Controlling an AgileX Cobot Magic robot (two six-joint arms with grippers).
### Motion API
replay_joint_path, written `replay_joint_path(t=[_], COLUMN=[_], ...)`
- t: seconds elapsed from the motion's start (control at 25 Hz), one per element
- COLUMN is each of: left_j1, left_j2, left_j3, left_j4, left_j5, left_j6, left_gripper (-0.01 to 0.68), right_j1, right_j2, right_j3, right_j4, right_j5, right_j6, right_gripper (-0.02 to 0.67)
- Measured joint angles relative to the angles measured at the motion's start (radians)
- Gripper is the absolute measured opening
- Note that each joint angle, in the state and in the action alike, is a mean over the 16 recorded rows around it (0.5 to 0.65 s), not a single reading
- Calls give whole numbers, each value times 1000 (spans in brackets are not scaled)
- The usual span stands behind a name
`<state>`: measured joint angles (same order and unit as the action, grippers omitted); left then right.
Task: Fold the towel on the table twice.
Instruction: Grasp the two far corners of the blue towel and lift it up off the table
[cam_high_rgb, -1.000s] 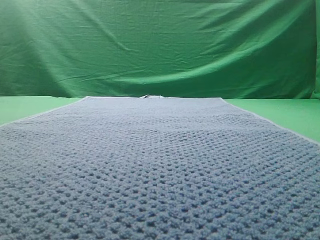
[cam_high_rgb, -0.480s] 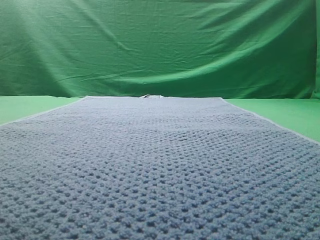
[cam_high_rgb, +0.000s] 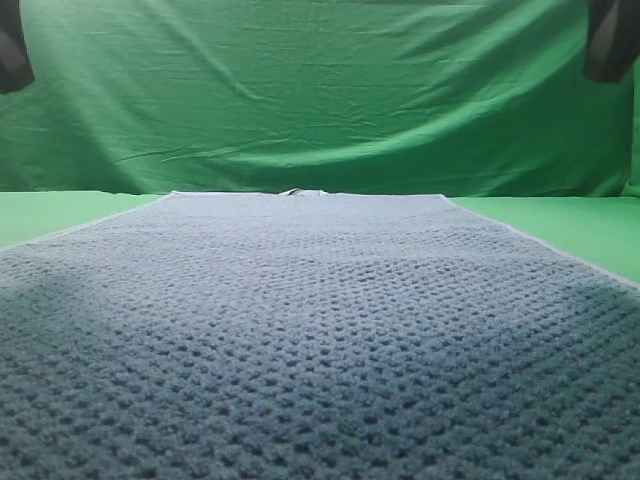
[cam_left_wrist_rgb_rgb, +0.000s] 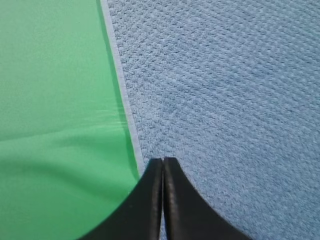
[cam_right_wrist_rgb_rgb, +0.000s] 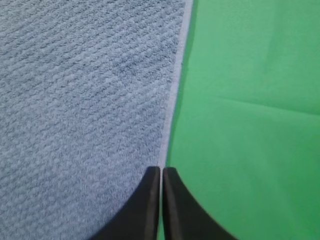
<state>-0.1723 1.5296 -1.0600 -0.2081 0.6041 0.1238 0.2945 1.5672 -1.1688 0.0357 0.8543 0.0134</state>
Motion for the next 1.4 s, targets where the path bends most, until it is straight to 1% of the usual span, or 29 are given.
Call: replay_joint_path(t=[0.08, 0.16, 0.24, 0.4, 0.6, 0.68, 0.76, 0.88, 1.08, 1.4], left_j1=[0, -1, -1, -1, -1, -1, -1, -2, -8, -36], left_j2=[49, 93, 131, 194, 255, 277, 299, 334, 392, 451], left_j3=[-11, -24, -38, -75, -138, -164, -188, -219, -253, -278], left_j4=[5, 7, 6, 0, 2, 9, 17, 36, 80, 153], left_j5=[-32, -58, -75, -78, -21, 11, 43, 82, 122, 140], left_j6=[-3, -5, -6, -7, -14, -18, -22, -28, -43, -96], left_gripper=[28, 75, 146, 307, 504, 572, 618, 640, 639, 636], right_j1=[9, 15, 19, 22, 22, 22, 22, 22, 22, 22], right_j2=[77, 147, 207, 300, 367, 383, 395, 412, 439, 468], right_j3=[-50, -96, -136, -197, -236, -241, -243, -244, -245, -248], right_j4=[-3, -3, -3, -1, 0, 0, 0, 0, 0, 2], right_j5=[2, 1, 0, -3, -10, -16, -23, -34, -54, -76], right_j6=[9, 13, 15, 16, 14, 12, 8, 2, -10, -22], right_gripper=[45, 92, 157, 317, 511, 569, 607, 629, 617, 601])
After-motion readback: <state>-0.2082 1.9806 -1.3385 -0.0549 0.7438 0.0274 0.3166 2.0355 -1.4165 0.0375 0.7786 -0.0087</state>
